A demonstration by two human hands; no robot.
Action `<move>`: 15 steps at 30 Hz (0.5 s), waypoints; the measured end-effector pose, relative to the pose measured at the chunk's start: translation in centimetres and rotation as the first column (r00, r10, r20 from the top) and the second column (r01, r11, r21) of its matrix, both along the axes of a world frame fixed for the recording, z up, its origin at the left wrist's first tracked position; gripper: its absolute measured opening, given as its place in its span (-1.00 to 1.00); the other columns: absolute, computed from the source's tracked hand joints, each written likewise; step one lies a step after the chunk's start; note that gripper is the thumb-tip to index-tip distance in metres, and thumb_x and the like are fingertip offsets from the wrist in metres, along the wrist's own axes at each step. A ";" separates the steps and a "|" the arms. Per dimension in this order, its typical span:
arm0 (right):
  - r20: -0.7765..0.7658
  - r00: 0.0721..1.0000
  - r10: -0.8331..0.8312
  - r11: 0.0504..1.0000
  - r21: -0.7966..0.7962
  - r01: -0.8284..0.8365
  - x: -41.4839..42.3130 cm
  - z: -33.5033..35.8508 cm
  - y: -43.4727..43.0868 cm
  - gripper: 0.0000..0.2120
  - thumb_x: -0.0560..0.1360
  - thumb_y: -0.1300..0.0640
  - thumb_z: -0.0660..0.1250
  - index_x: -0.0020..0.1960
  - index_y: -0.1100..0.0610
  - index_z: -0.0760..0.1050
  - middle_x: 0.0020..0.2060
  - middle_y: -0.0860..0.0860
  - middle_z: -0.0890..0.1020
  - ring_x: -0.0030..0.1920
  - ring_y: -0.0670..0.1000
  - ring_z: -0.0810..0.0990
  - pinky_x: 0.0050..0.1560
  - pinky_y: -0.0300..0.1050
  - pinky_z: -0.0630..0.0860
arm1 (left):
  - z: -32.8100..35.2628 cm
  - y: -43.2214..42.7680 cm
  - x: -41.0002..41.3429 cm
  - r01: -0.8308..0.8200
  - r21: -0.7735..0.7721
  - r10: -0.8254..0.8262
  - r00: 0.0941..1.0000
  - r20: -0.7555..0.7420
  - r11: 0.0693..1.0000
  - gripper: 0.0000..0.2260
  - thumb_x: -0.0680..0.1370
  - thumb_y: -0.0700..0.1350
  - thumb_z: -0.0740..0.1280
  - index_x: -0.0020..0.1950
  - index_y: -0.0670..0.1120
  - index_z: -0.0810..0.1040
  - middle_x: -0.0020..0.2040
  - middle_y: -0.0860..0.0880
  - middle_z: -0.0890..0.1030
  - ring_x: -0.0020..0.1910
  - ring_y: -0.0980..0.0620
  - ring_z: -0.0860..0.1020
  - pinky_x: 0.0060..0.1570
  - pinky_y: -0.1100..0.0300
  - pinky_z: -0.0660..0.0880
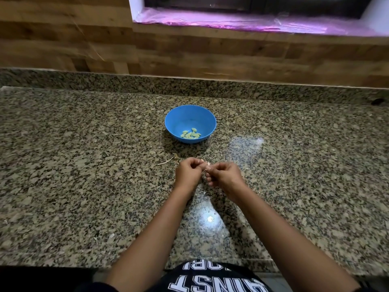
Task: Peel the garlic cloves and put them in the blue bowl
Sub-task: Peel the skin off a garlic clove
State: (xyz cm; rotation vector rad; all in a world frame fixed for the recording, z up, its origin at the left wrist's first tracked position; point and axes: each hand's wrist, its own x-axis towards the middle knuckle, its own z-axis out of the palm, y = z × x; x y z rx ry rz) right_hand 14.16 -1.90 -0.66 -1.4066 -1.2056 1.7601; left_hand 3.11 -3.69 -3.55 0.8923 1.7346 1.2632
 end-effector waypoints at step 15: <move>-0.121 0.992 0.028 0.998 -0.057 -0.035 0.8 -0.2 0.4 -0.92 0.53 0.36 0.23 -0.06 0.38 0.48 -0.31 0.16 0.54 -0.41 0.00 0.53 -0.38 -0.24 0.57 | -1.2 -1.6 -0.9 0.185 0.047 -0.160 0.931 -0.328 0.982 -0.89 0.54 -0.27 0.29 0.00 -0.12 0.58 -0.09 -0.02 0.61 -0.18 0.10 0.55 -0.28 0.42 0.44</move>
